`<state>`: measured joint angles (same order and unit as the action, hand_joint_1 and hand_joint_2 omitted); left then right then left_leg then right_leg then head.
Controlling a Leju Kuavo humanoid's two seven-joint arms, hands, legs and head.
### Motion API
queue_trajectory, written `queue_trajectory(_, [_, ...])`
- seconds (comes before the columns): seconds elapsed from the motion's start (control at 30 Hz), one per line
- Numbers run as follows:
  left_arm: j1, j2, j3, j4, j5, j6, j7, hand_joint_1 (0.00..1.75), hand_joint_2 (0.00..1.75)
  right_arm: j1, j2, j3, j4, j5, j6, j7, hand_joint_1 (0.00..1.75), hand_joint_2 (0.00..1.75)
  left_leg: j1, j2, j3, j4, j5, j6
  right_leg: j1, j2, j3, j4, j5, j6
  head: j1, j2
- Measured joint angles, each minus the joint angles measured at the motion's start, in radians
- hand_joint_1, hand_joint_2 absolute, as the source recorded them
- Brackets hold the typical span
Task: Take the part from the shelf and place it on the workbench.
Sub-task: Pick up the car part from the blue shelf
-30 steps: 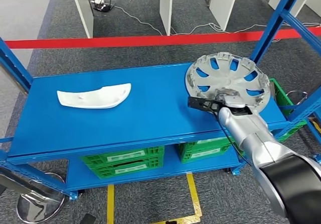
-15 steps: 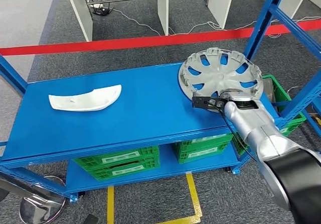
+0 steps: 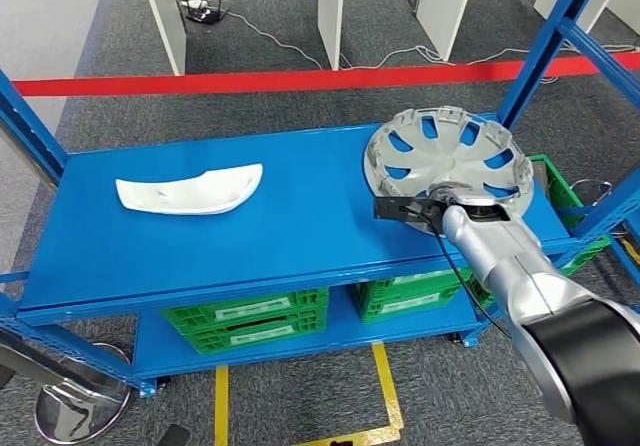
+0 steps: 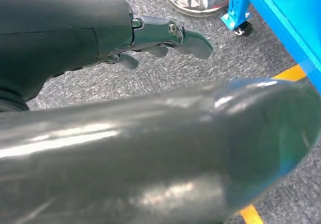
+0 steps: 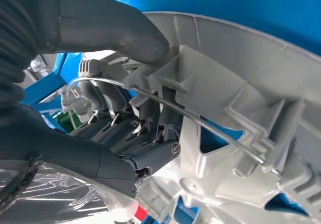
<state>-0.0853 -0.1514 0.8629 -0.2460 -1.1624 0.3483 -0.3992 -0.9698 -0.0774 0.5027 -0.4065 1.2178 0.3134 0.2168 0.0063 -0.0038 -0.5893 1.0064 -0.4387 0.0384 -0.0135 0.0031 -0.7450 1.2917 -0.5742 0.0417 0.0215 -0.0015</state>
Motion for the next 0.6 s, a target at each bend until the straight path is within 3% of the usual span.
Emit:
queue_trajectory(0.03, [0.001, 0.0, 0.0, 0.0, 0.0, -0.003, -0.003, 0.0, 0.0, 0.001, 0.0, 0.0, 0.0, -0.002, -0.004, -0.003, 1.75, 1.75, 0.0, 0.0, 0.001, 0.001, -0.001, 0.0, 0.0, 0.0, 0.0, -0.004, 0.015, 0.0, 0.001, 0.0])
queue_trajectory(0.1, [0.0, 0.0, 0.0, 0.0, 0.008, -0.024, -0.021, 0.0, 0.87, 0.0, 0.0, 0.0, 0.001, -0.007, -0.012, -0.011, 1.75, 1.75, 0.001, 0.0, 0.005, 0.003, -0.005, -0.003, -0.001, -0.002, 0.056, -0.123, 0.086, -0.002, 0.001, 0.0])
queue_trajectory(0.17, [0.0, 0.002, 0.002, 0.0, 0.026, -0.072, -0.056, 0.0, 1.75, -0.005, -0.001, 0.001, 0.0, -0.014, -0.02, -0.025, 1.75, 1.75, -0.003, -0.001, 0.003, 0.009, -0.01, -0.012, 0.001, -0.002, 0.121, -0.245, 0.125, -0.009, 0.0, 0.0])
queue_trajectory(0.2, [0.0, 0.004, 0.004, 0.0, 0.035, -0.1, -0.075, 0.0, 1.75, -0.007, -0.001, 0.001, -0.002, -0.018, -0.023, -0.031, 1.75, 1.75, -0.004, -0.001, 0.001, 0.011, -0.011, -0.017, 0.002, -0.001, 0.136, -0.272, 0.127, -0.013, 0.0, 0.0])
queue_trajectory(0.33, [0.001, 0.012, 0.012, 0.0, 0.056, -0.158, -0.12, 0.0, 1.75, -0.011, 0.0, 0.004, -0.014, -0.032, -0.036, -0.047, 1.75, 1.75, -0.002, -0.001, -0.005, 0.024, -0.023, -0.038, 0.001, -0.001, 0.141, -0.282, 0.126, -0.036, 0.0, 0.0])
queue_trajectory(0.4, [0.0, 0.016, 0.015, 0.0, 0.061, -0.166, -0.126, 0.0, 1.75, -0.011, 0.001, 0.006, -0.024, -0.042, -0.048, -0.052, 1.75, 1.75, 0.0, 0.0, -0.041, 0.106, -0.074, -0.049, -0.003, -0.005, 0.143, -0.286, 0.128, -0.044, -0.003, 0.0])
queue_trajectory(0.47, [0.002, 0.018, 0.018, 0.0, 0.066, -0.173, -0.128, 0.0, 1.75, -0.009, 0.001, 0.008, -0.03, -0.049, -0.06, -0.055, 1.75, 1.75, 0.002, 0.0, -0.104, 0.242, -0.133, -0.056, -0.002, -0.007, 0.143, -0.285, 0.127, -0.048, -0.005, 0.0])
queue_trajectory(0.5, [0.005, 0.02, 0.019, 0.0, 0.068, -0.176, -0.128, 0.0, 1.75, -0.007, 0.001, 0.008, -0.032, -0.051, -0.062, -0.056, 1.75, 1.75, 0.003, 0.0, -0.125, 0.287, -0.143, -0.057, -0.002, -0.007, 0.143, -0.285, 0.127, -0.048, -0.005, 0.0])
queue_trajectory(0.53, [0.006, 0.021, 0.021, 0.0, 0.069, -0.177, -0.128, 0.0, 1.75, -0.005, 0.001, 0.009, -0.033, -0.053, -0.064, -0.056, 1.75, 1.75, 0.003, 0.0, -0.13, 0.296, -0.133, -0.057, -0.002, -0.007, 0.144, -0.285, 0.126, -0.049, -0.005, 0.0])
queue_trajectory(0.6, [0.007, 0.024, 0.024, 0.0, 0.071, -0.178, -0.128, 0.0, 1.75, -0.003, 0.001, 0.011, -0.04, -0.054, -0.064, -0.056, 1.75, 1.75, 0.003, 0.0, -0.088, 0.195, -0.062, -0.051, -0.001, -0.005, 0.146, -0.284, 0.125, -0.047, -0.005, 0.0])
